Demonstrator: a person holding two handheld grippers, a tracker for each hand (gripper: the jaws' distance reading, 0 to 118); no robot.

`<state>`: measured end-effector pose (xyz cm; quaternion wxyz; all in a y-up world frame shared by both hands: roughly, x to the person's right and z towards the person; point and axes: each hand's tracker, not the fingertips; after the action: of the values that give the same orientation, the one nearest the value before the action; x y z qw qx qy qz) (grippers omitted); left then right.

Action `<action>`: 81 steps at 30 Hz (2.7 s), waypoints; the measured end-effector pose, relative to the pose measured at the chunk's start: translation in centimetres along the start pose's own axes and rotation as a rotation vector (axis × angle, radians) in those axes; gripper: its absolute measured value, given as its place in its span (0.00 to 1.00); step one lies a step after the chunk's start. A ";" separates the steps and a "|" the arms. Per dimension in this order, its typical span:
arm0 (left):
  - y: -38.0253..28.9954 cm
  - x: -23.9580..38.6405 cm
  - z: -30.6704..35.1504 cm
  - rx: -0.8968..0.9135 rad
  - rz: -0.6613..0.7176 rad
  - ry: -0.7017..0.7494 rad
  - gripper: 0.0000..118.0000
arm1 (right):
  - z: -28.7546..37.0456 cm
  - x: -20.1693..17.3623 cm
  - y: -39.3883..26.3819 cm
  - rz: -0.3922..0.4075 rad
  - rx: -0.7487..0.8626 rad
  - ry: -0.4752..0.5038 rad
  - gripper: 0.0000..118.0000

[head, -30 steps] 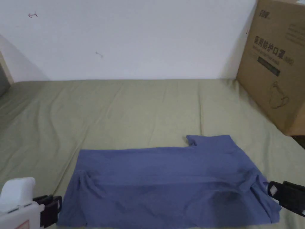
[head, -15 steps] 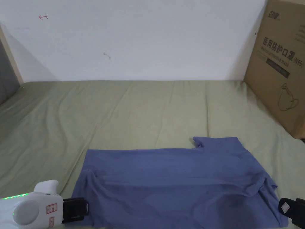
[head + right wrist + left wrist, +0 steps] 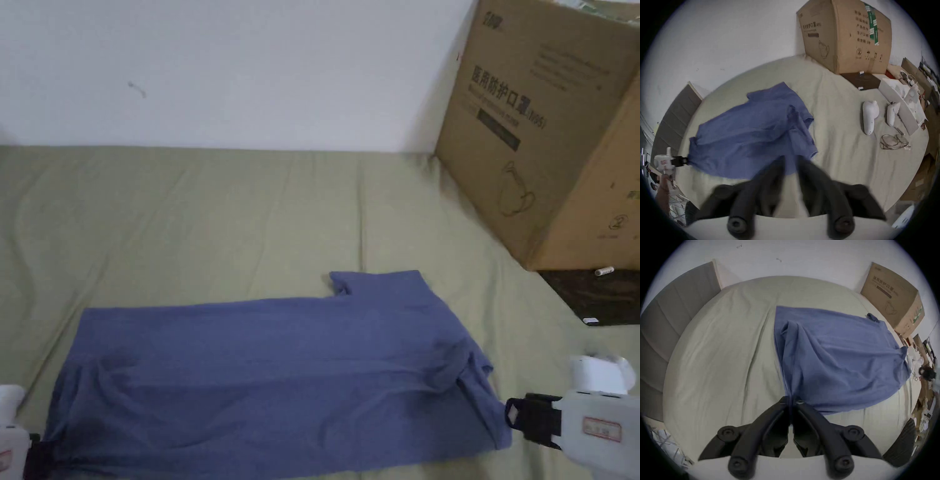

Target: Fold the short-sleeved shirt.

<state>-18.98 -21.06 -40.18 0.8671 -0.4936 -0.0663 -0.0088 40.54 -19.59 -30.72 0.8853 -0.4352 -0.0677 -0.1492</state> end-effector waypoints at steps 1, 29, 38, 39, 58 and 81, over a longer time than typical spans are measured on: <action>0.3 -0.2 0.7 0.019 0.010 -0.001 0.02 | -1.2 0.5 0.4 -0.012 -0.030 -0.008 0.69; -5.5 -4.1 7.3 0.007 0.083 -0.064 0.02 | 4.0 1.9 -4.9 0.040 -0.238 0.057 0.03; -12.1 -5.5 9.2 -0.008 0.164 -0.128 0.15 | 7.1 1.2 -10.8 -0.021 -0.253 0.044 0.09; -12.1 -5.7 9.6 0.002 0.162 -0.092 0.33 | 7.4 0.8 -10.8 -0.015 -0.248 0.028 0.20; 0.7 -3.3 8.7 0.207 0.055 -0.116 0.01 | 9.0 -9.8 -0.5 0.143 0.132 0.193 0.00; 7.1 -5.9 -6.0 -0.015 -0.078 -0.092 0.00 | -3.6 -6.3 6.6 0.093 -0.034 0.105 0.00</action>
<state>-23.66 -22.89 -50.00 0.8584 -0.4970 -0.1250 -0.0205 36.64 -17.32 -39.45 0.8860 -0.4445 0.0016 -0.1318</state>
